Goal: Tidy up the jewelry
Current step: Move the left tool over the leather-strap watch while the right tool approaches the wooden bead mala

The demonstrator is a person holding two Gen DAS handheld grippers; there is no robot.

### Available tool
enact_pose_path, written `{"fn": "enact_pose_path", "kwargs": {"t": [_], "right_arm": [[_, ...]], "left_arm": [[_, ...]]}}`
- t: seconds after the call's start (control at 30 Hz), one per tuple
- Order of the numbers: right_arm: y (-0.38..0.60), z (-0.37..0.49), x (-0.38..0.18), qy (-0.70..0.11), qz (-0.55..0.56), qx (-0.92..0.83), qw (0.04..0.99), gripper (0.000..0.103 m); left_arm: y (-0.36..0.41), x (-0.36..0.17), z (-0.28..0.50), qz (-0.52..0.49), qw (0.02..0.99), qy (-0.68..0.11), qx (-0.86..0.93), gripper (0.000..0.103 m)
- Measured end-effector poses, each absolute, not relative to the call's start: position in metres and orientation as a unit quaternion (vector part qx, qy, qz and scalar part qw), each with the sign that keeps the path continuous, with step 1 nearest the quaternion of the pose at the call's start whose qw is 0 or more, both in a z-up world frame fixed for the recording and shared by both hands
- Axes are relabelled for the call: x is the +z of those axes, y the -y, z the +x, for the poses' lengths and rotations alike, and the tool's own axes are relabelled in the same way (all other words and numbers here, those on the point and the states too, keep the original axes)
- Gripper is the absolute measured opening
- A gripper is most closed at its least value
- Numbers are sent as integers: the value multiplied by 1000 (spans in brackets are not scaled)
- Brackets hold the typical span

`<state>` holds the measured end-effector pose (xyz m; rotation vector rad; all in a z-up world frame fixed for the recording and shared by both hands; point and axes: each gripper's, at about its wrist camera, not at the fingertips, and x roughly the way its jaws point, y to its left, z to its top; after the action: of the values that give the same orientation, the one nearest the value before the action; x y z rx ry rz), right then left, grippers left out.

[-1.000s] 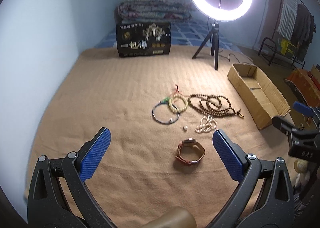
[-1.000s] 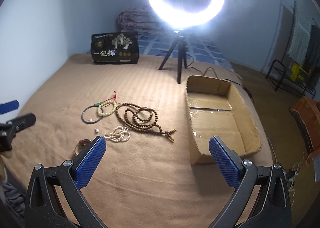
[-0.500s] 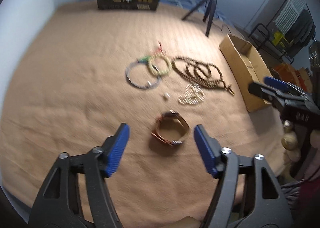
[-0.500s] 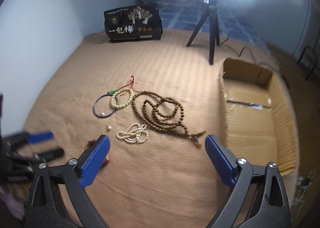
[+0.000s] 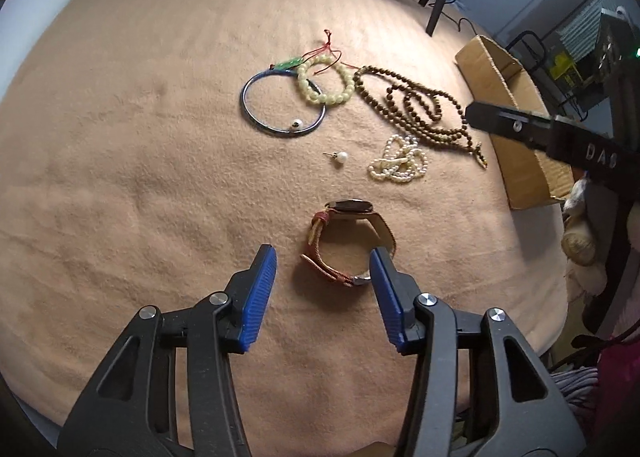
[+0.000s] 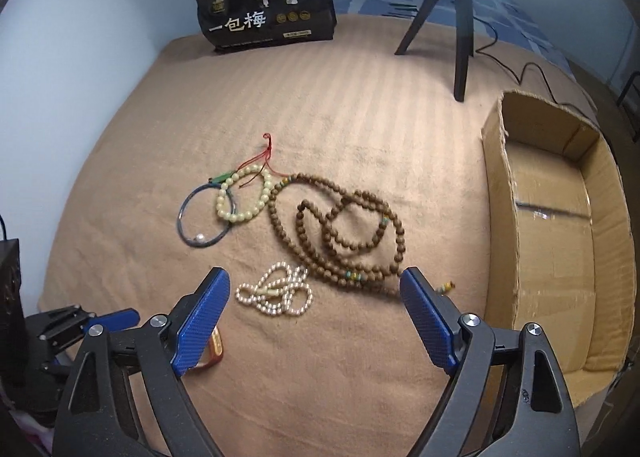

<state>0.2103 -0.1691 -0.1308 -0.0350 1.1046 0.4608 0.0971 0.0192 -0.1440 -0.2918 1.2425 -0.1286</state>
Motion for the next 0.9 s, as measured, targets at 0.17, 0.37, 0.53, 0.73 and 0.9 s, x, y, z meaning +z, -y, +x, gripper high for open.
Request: {"fn": "enact_pose_path", "kwargs": {"t": [0.17,0.37,0.53,0.73,0.9], "right_arm": [[166,228,-145,-530,-6,203,823,87],[161,242,-162,-542,-7,186,820,88],[160,254,-171,-549,3,193,813,88],[148,266,-184,-565,20,206,798,88],[128,271,-192,-569,-9,206,796,88]], "left_arm": [[-14,-152,104,-138,794,-589,-67,44],[-13,-168,111,-155,775,-609,-66,38],[-10,-178,116,-160,766,-619,-64,34],[-7,-182,122,-160,766,-619,-58,30],[-2,-189,130,-155,767,-620,-53,25]]}}
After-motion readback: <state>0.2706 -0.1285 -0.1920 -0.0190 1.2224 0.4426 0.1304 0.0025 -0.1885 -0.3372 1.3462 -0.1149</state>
